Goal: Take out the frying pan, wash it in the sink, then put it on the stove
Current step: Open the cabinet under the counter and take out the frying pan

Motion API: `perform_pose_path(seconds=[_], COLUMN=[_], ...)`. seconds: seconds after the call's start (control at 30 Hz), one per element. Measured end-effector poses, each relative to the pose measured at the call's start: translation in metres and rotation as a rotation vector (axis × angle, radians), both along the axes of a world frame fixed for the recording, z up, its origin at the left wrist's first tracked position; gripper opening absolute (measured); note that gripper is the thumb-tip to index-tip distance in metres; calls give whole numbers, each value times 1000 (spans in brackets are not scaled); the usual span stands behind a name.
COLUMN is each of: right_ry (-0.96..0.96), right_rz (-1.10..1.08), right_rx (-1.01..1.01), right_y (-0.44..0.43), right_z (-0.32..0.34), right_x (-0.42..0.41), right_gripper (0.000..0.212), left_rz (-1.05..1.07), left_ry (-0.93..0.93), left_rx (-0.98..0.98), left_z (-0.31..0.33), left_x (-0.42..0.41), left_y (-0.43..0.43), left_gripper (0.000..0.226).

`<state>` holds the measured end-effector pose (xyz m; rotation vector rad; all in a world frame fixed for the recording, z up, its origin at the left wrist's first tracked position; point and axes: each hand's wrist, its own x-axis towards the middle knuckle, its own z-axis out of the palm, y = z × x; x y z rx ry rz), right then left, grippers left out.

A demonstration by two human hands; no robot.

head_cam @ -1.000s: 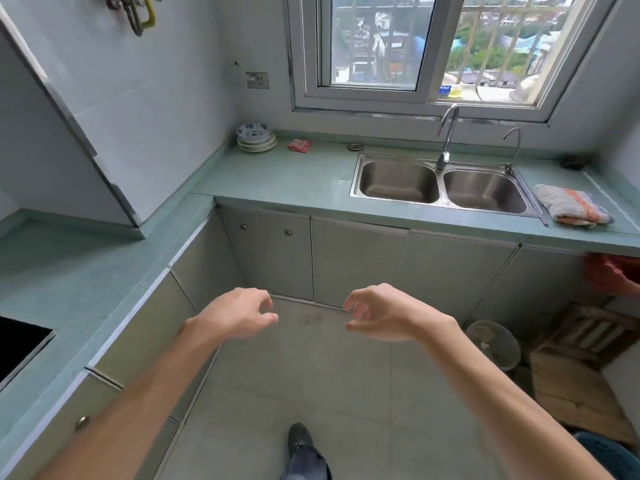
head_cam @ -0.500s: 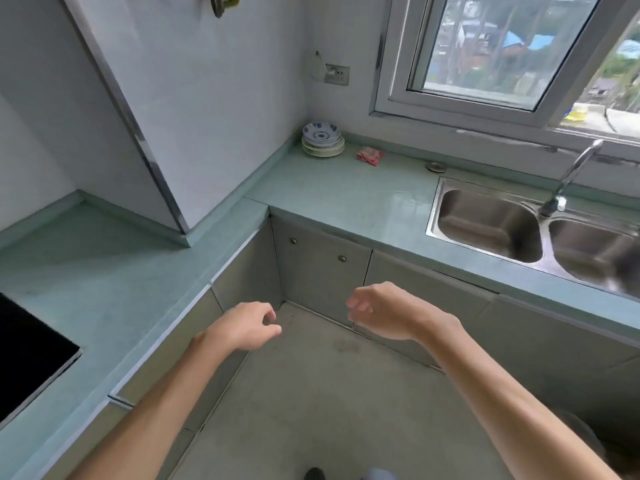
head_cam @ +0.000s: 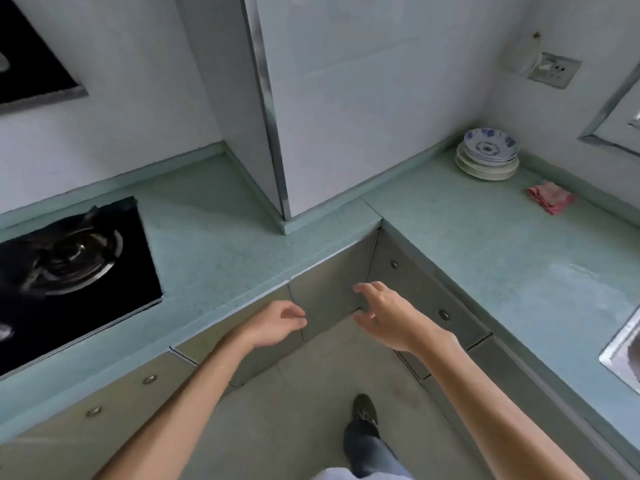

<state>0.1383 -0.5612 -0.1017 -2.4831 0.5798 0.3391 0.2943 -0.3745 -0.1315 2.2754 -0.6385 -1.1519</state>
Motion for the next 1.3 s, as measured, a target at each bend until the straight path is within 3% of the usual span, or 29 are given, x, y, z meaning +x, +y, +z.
perform_pose_path(seconds=[0.1,0.2,0.4,0.5,0.63,0.77,0.9,1.07,1.13,1.23,1.3], right_ry=[-36,-68,-32,14,-1,7,-79,-53,-46,-14,32], right_rz=[52,-3,-489,-655,-782,-904,-1074,-1070,-1046,-1004,-1015], right_rx=[72,297,980,1119,1168,1302,1474,1398,1353,1237,1097], right_y=[-25,-40,-41,-36,-28,-19,-10,-2,-4,-4,-4], right_z=[-12,-32,-84,-111,-155,-189,-199,-205,-212,-216,-217], right_x=[33,67,128,154,195,227,247,251,251,251,245], right_gripper=[45,40,32,27,58,45,32,46,46,18,13], left_rz=[237,525,1091,1364,1623,1640,1595,1563,1539,1464,1440], left_ry=[104,263,618,821,922,971,1039,992,982,924,849], left_rx=[-87,-218,-505,-688,-841,-842,-962,-959,-873,-661,-498], left_z=[-7,-18,-52,-79,-121,-159,-177,-178,-181,-186,-187], left_x=[6,13,33,50,76,92,102,105,107,109,104], left_y=[-21,-38,-59,-67,-74,-76,-74,-75,-73,-67,-65], left_gripper=[15,18,18,29,56,47,5,21,19,7,7])
